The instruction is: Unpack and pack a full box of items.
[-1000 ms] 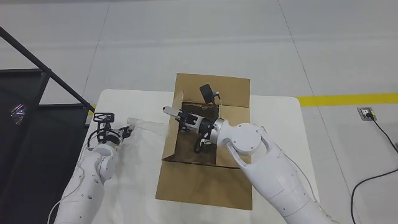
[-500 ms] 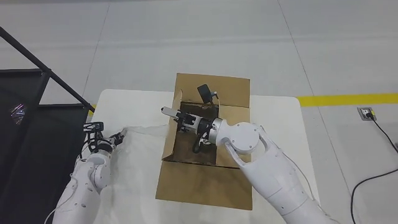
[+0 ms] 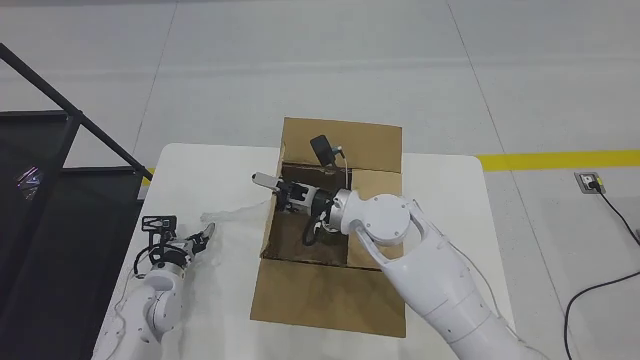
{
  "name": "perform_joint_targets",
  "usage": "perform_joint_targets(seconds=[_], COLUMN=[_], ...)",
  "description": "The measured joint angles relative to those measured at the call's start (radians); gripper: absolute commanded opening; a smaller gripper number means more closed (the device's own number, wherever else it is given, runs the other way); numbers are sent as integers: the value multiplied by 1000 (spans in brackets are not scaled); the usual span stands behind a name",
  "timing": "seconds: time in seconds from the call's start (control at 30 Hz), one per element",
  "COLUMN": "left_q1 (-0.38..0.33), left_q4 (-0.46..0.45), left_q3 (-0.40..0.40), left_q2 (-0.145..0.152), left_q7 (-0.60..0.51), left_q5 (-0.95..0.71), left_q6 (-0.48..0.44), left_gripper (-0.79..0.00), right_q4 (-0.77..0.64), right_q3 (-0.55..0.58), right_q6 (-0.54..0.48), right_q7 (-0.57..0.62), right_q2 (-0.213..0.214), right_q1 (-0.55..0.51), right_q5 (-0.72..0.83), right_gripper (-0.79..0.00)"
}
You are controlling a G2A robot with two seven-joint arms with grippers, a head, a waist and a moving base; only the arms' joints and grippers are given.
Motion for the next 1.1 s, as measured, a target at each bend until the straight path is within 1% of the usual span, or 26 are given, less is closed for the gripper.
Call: perform_joint_targets(seconds=[0.17, 0.27, 0.37, 0.5, 0.6, 0.7, 0.9, 1.0, 1.1], left_q1=[60, 123, 215, 373, 475, 550, 649, 675, 668], left_q4=[-64, -137, -252, -450, -567, -648, -744, -767, -767], left_q3=[-8, -27, -64, -145, -190, -220, -268, -275, -270], left_q2=[2, 5, 9, 15, 16, 15, 11, 8, 6], left_q7=[13, 51, 105, 192, 242, 272, 339, 360, 329], left_q5=[4, -1, -13, -45, -64, -88, -134, -137, -130], left_q6=[-2, -9, -6, 7, 8, -18, -51, -44, -47], left_gripper=[0, 0, 0, 0, 0, 0, 0, 0, 0], right_q4=[9, 15, 24, 56, 100, 156, 265, 311, 353], right_q3=[-2, -4, -13, -58, -104, -140, -210, -229, -239], right_q6=[0, 3, 8, 19, 9, -28, -107, -128, -133], right_q7=[2, -3, -14, -30, -51, -89, -170, -191, -203], right_q2=[-4, -8, -14, -35, -58, -85, -139, -161, -178], right_q1=[4, 5, 9, 23, 42, 66, 104, 120, 133], right_q5=[-1, 0, 6, 14, 26, 48, 47, 50, 46], right_gripper=[0, 0, 0, 0, 0, 0, 0, 0, 0])
